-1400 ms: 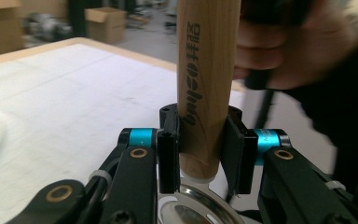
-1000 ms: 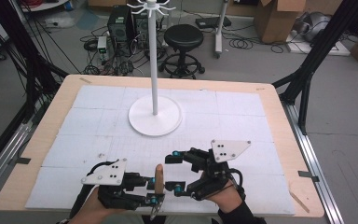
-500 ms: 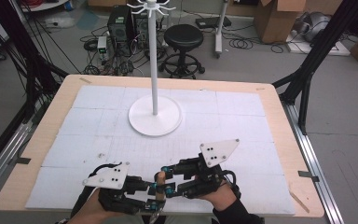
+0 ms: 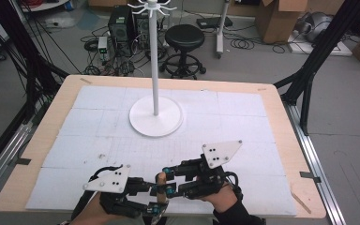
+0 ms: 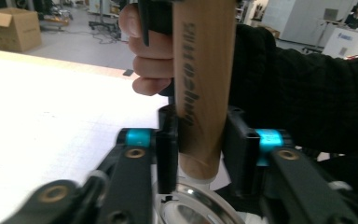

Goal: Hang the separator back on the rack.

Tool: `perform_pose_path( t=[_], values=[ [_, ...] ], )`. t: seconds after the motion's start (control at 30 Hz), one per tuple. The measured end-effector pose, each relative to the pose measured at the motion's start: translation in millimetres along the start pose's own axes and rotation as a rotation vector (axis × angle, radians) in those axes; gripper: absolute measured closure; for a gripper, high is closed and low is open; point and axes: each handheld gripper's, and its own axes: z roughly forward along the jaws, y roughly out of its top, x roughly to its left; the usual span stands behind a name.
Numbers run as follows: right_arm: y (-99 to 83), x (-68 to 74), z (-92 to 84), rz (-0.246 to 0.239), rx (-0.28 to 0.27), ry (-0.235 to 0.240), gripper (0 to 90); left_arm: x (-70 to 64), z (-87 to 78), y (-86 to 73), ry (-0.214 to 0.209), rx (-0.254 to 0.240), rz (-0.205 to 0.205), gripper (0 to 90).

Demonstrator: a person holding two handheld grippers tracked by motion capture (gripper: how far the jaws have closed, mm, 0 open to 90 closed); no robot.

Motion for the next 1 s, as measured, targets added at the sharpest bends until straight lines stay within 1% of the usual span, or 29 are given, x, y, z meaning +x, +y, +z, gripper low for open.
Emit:
perform_pose_path(
  t=[0.03, 0.07, 0.1, 0.13, 0.17, 0.3, 0.33, 0.4, 0.47, 0.57, 0.7, 0.8, 0.87, 0.97, 1.0],
  values=[
    [1.2, 0.5, -0.5, 0.006, 0.000, -0.020, 72.1, -0.3, 0.6, -0.1, 0.026, 0.000, -0.006, 51.6],
    [2.8, 1.3, -1.2, 0.009, -0.004, -0.038, 72.0, -0.1, 0.7, 0.0, 0.038, 0.000, -0.007, 47.3],
    [3.8, 1.9, -1.7, 0.012, -0.005, -0.050, 72.0, 0.0, 0.5, 0.1, 0.054, -0.003, -0.008, 45.6],
    [5.1, 2.5, -2.1, 0.012, -0.002, -0.075, 72.0, 0.2, 0.0, 0.2, 0.069, -0.008, -0.008, 44.7],
    [6.3, 3.6, -2.3, 0.016, -0.002, -0.102, 72.0, 0.6, -0.8, 0.5, 0.083, -0.009, -0.003, 44.5],
    [10.0, 8.2, -2.9, 0.030, -0.029, -0.259, 71.9, 0.5, -2.4, 1.2, 0.152, -0.031, -0.003, 45.2],
    [10.9, 9.5, -2.6, 0.031, -0.044, -0.290, 71.9, 0.5, -2.6, 1.3, 0.171, -0.036, -0.006, 45.9],
    [13.0, 12.7, -1.5, 0.041, -0.068, -0.349, 71.9, 1.0, -3.2, 1.4, 0.206, -0.043, -0.002, 46.5],
    [15.1, 15.9, 0.6, 0.049, -0.084, -0.392, 71.9, 0.9, -3.7, 1.6, 0.238, -0.055, -0.006, 47.8],
    [17.7, 20.2, 5.1, 0.039, -0.082, -0.452, 71.9, 1.2, -5.7, 2.4, 0.283, -0.065, -0.006, 49.7],
    [18.2, 24.2, 10.5, 0.027, -0.075, -0.522, 71.9, 1.2, -8.2, 3.5, 0.315, -0.081, -0.008, 52.2],
    [17.7, 25.7, 12.6, 0.030, -0.081, -0.559, 71.9, 1.1, -8.4, 4.6, 0.336, -0.087, -0.011, 53.1],
    [17.3, 26.6, 14.0, 0.026, -0.075, -0.586, 71.9, 1.4, -6.6, 5.9, 0.344, -0.083, -0.011, 53.7],
    [16.4, 26.0, 15.0, 0.032, -0.070, -0.600, 71.9, 2.3, -2.9, 7.3, 0.357, -0.073, -0.011, 55.5],
    [16.2, 26.0, 14.8, 0.027, -0.069, -0.604, 71.9, 2.9, -2.0, 7.7, 0.359, -0.070, -0.013, 55.7]
  ],
)
